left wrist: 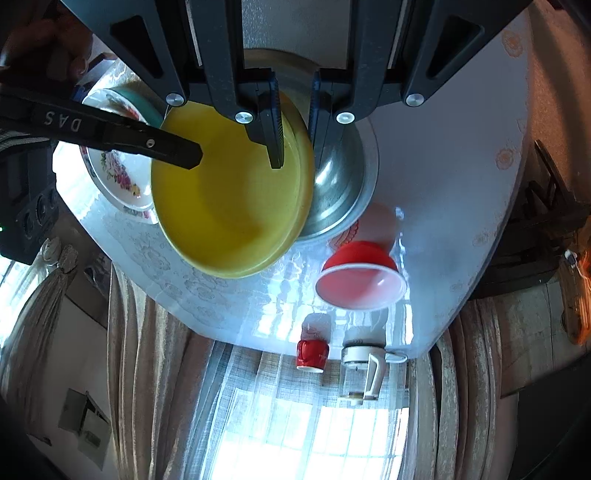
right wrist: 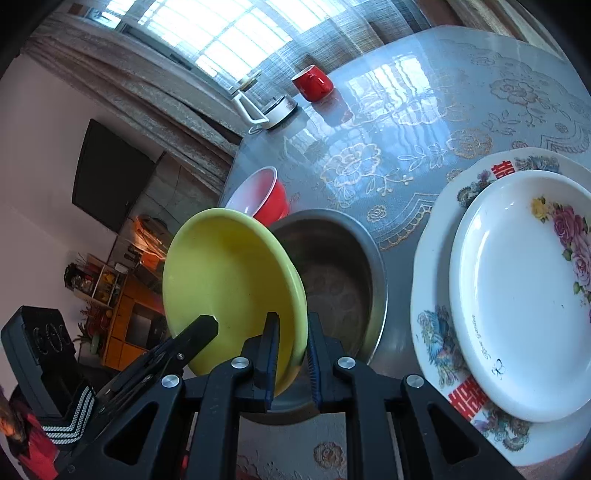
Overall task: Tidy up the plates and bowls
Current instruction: 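Lower the yellow bowl into the steel bowl with both grippers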
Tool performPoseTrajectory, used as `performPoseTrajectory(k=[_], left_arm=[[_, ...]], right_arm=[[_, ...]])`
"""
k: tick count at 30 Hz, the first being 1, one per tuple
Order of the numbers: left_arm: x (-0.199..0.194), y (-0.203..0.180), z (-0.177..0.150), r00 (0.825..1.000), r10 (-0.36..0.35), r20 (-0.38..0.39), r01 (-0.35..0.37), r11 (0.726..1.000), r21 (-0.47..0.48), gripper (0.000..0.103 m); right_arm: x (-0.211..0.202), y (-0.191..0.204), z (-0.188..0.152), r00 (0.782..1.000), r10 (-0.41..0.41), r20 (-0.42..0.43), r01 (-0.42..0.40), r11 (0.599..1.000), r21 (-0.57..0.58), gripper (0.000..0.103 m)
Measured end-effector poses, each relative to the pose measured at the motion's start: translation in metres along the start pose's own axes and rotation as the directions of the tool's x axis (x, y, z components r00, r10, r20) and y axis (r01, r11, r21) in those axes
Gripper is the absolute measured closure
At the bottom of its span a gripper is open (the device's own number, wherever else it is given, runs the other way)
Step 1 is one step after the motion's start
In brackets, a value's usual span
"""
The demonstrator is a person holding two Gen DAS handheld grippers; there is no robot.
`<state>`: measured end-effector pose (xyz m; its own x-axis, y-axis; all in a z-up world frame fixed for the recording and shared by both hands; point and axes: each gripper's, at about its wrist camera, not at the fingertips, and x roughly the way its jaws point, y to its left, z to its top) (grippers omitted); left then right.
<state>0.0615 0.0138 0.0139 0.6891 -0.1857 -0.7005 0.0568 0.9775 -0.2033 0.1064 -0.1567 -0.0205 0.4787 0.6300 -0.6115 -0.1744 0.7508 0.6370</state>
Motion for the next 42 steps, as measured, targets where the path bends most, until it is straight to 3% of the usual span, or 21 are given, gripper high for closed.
performPoseTrajectory(k=[16,31,42], left_arm=[[0.028,0.012,-0.005,0.997,-0.012,-0.080,0.010,1.000,-0.018,0.089],[0.038,0.007,-0.002,0.995,0.049,-0.083,-0.045,0.998,0.047,0.089],[0.039,0.007,-0.001,0.994,0.060,-0.089,-0.054,0.996,0.065,0.088]], right_arm=[[0.019,-0.002,0.002,0.996,-0.073,-0.052,0.074,0.997,0.008,0.087],[0.027,0.008,0.005,0.985,-0.157,-0.073,0.152,0.986,-0.067,0.083],[0.026,0.006,0.007,0.985,-0.153,-0.075,0.148,0.986,-0.076,0.082]])
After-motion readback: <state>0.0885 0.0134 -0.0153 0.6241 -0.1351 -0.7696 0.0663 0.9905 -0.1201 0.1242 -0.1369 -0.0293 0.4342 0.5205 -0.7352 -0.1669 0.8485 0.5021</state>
